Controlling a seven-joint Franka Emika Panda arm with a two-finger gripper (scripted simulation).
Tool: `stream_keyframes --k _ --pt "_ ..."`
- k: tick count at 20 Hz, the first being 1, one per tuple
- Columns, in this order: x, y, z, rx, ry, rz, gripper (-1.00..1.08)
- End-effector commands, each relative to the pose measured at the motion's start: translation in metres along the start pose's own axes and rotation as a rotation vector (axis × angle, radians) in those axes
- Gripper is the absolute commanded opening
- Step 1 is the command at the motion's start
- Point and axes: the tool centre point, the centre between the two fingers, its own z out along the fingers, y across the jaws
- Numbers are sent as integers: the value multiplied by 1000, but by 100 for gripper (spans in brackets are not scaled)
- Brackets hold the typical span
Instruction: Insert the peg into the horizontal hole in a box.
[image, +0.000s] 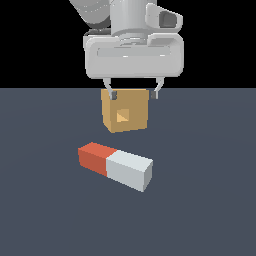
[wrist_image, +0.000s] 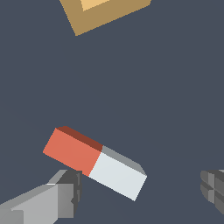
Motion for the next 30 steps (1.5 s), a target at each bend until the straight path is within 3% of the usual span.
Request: stream_keyframes --k 1,14,30 --pt "0 0 0 0 0 0 100" --pt "-6 -4 10 3 -2 -109 100" --pt "-28 -13 46 14 -7 -487 100"
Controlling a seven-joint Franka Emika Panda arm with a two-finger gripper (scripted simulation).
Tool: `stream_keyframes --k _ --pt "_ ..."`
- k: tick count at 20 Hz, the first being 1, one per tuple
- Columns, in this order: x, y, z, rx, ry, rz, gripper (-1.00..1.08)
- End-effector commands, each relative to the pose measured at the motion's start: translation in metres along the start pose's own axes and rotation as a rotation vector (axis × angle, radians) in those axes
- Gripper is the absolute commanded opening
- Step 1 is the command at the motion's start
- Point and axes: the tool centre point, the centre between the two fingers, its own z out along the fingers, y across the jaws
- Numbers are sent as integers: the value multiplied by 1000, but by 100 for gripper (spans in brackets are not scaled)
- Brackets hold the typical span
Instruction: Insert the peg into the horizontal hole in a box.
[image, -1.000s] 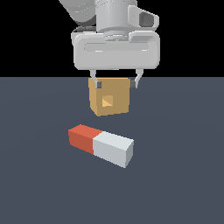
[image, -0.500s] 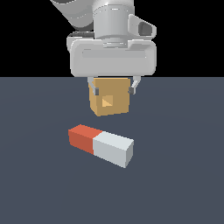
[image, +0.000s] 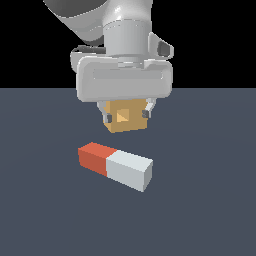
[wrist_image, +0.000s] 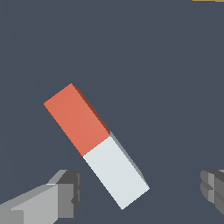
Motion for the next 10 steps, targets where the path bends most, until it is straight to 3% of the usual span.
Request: stream_keyframes --k 1,10 --pt "-3 -2 6 2 -1 -66 100" --pt "-17 -9 28 8 -5 -301 100"
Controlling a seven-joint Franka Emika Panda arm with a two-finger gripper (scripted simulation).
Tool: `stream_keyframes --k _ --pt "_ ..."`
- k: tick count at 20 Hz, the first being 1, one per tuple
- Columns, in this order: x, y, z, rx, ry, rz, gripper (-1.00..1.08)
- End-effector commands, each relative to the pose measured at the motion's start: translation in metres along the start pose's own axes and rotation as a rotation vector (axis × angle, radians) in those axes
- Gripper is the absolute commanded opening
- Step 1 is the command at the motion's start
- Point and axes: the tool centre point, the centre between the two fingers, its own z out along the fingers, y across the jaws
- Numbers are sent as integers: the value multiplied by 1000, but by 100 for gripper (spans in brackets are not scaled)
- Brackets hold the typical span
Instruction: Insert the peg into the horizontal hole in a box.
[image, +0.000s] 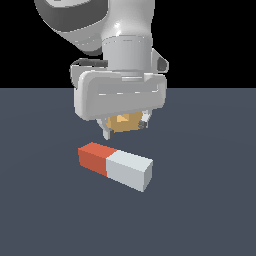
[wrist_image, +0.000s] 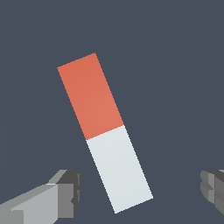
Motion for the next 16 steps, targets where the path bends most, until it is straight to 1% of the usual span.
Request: stream_keyframes --k 1,9,16 --pt "-4 -2 6 2 -1 -68 100" --pt "-15 -8 24 7 -5 -257 100" --pt "-22 -9 34 11 -7 -356 100"
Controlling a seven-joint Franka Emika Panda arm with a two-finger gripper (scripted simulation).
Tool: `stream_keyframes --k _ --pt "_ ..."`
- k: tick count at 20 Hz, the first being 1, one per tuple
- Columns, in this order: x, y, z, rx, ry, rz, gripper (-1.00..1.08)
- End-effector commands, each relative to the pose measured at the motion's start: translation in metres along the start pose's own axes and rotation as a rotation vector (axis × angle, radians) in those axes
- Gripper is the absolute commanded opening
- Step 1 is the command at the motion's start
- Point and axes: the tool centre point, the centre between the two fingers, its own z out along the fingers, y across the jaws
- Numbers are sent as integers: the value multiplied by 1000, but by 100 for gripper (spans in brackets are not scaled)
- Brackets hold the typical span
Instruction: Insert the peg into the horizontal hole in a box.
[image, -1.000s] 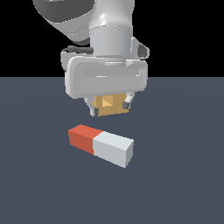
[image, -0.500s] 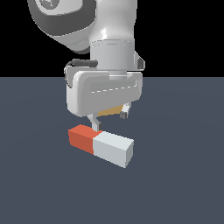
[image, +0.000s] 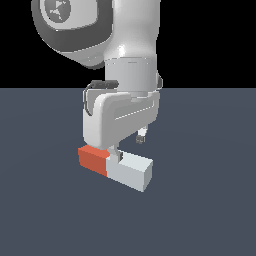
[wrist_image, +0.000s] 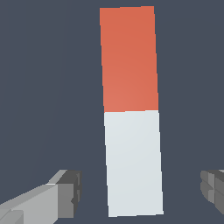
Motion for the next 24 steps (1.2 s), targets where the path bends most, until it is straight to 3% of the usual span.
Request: stream_keyframes --k 1,15,24 --pt "-2 -1 2 1 -1 -28 100" --pt "-3 -1 7 2 -1 -45 100" --pt "-2 -1 47 2 -2 -45 100"
